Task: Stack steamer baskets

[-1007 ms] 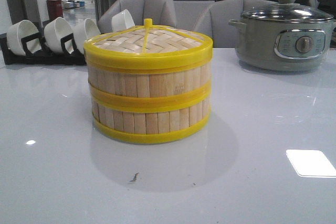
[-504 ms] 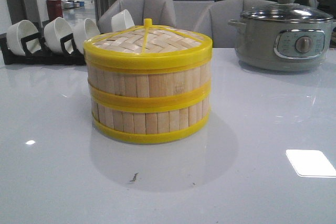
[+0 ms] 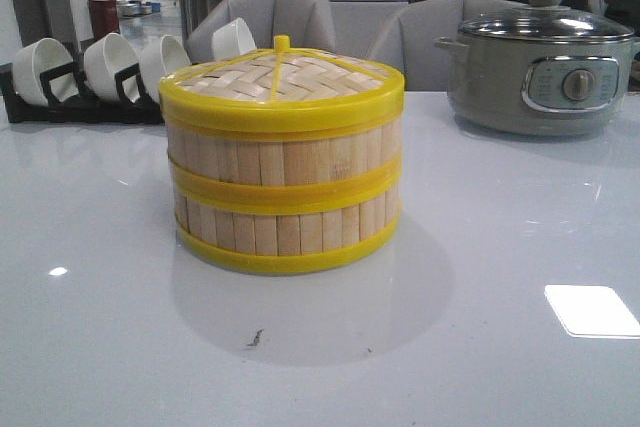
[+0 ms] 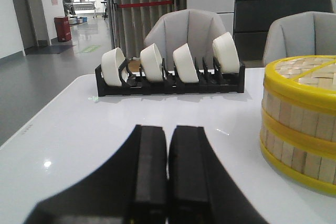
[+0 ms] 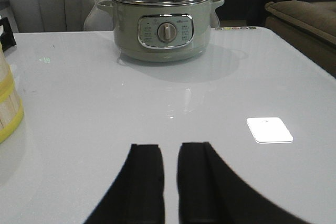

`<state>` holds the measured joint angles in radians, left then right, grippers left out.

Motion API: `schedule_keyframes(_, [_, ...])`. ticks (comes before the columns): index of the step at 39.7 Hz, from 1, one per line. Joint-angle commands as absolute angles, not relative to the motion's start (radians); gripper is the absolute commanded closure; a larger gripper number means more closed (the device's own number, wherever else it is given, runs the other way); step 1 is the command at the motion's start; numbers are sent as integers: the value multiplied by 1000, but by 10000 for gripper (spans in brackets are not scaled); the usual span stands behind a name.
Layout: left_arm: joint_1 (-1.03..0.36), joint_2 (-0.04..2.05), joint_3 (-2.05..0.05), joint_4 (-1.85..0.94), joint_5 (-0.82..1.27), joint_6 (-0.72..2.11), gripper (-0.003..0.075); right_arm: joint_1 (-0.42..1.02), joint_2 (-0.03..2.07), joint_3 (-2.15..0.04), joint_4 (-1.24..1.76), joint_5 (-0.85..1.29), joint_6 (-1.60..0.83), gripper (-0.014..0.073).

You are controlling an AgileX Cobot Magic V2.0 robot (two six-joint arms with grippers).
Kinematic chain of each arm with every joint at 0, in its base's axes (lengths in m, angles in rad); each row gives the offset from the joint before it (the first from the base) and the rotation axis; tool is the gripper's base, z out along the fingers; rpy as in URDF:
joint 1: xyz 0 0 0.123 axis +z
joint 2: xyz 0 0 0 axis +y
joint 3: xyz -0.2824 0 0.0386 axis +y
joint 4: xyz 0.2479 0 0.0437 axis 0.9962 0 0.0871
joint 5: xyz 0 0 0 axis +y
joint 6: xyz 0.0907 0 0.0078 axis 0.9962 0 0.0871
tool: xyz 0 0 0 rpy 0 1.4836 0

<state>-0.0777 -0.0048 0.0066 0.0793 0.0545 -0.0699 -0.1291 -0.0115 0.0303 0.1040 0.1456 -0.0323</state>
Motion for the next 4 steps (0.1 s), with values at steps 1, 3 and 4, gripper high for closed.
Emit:
schedule_keyframes(1, [-77, -17, 7, 76, -23, -76, 636, -127, -31, 15, 110, 66, -37, 369])
schedule_keyframes(3, [-77, -17, 7, 76, -23, -76, 636, -127, -31, 15, 110, 66, -37, 369])
schedule_keyframes(4, [-77, -17, 7, 76, -23, -76, 636, -127, -31, 15, 110, 66, -37, 369])
